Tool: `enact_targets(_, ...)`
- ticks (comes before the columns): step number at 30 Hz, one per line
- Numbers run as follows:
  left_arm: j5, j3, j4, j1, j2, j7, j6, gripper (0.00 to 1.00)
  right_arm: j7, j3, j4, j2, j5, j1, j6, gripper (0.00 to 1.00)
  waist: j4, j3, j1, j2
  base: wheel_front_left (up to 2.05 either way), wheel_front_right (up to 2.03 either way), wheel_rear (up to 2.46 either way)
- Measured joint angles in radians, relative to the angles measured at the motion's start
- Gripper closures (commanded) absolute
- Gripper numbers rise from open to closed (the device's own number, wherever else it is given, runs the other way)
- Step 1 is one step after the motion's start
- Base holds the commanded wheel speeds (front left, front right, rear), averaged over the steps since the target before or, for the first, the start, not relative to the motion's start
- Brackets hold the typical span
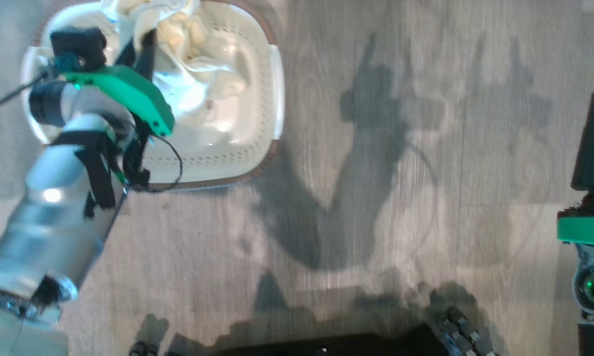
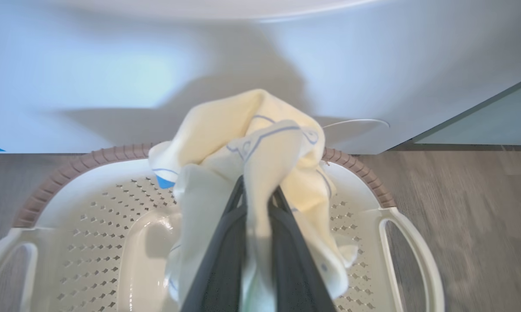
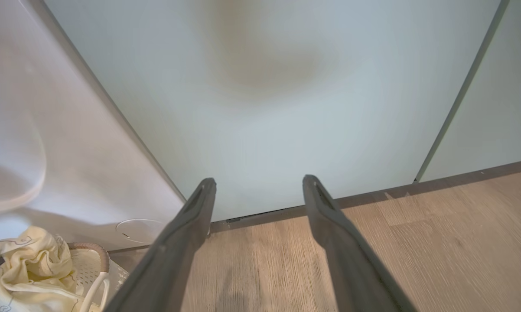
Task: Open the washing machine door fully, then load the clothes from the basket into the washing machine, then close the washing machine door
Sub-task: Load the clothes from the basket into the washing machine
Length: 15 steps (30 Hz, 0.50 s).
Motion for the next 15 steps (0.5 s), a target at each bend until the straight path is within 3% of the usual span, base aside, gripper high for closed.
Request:
enact_targets(8,0.096,0.107,-0.262,0.205,0.013,-0.004,0.077,1.00,0.000,-0.055,-0.001,0.000,-0.037,0.066,0.000,0.00,0.065,-0.116,-0.0001,0.0000,0.00,0.00,0.00)
enact_targets(15,0.131,0.172,-0.406,0.356,0.011,-0.006,0.095,1.00,0.000,-0.077,0.004,0.000,-0.063,0.154,0.000,0.00,0.113,-0.234,-0.0002,0.0000,0.00,0.00,0.00)
